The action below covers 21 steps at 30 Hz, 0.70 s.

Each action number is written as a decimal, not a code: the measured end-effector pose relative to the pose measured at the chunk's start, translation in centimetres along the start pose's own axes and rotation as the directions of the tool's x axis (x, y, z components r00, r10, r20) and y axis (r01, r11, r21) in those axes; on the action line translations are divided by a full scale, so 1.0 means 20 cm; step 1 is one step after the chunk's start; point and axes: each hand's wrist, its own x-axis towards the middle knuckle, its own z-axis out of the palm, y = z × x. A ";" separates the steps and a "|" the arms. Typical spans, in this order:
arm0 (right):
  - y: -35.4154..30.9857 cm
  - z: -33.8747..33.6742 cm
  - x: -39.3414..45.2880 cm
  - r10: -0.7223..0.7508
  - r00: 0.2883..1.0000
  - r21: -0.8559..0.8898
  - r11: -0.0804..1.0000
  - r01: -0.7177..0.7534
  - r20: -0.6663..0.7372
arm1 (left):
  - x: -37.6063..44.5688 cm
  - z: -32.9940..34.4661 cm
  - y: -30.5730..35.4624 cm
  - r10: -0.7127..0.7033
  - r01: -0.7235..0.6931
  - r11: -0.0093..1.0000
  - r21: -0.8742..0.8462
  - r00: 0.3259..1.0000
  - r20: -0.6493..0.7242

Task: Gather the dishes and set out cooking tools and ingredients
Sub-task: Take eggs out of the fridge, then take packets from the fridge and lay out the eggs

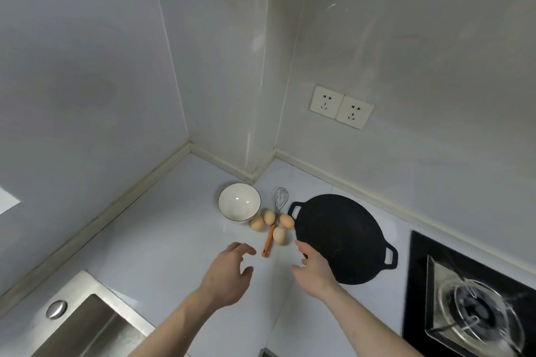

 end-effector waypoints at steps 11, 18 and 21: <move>0.26 -0.51 -0.76 -0.118 0.968 -0.016 0.993 0.118 -0.222 | -0.16 0.11 0.63 0.400 -0.418 0.901 0.116 0.904 0.153; 0.69 -0.77 -1.42 -0.062 0.893 0.029 0.996 0.084 -0.447 | -0.43 0.45 1.23 0.640 -0.688 0.721 0.081 0.707 0.301; 0.89 -0.82 -1.71 -0.042 0.851 0.014 0.998 0.058 -0.523 | -0.61 0.63 1.47 0.698 -0.754 0.654 0.060 0.632 0.338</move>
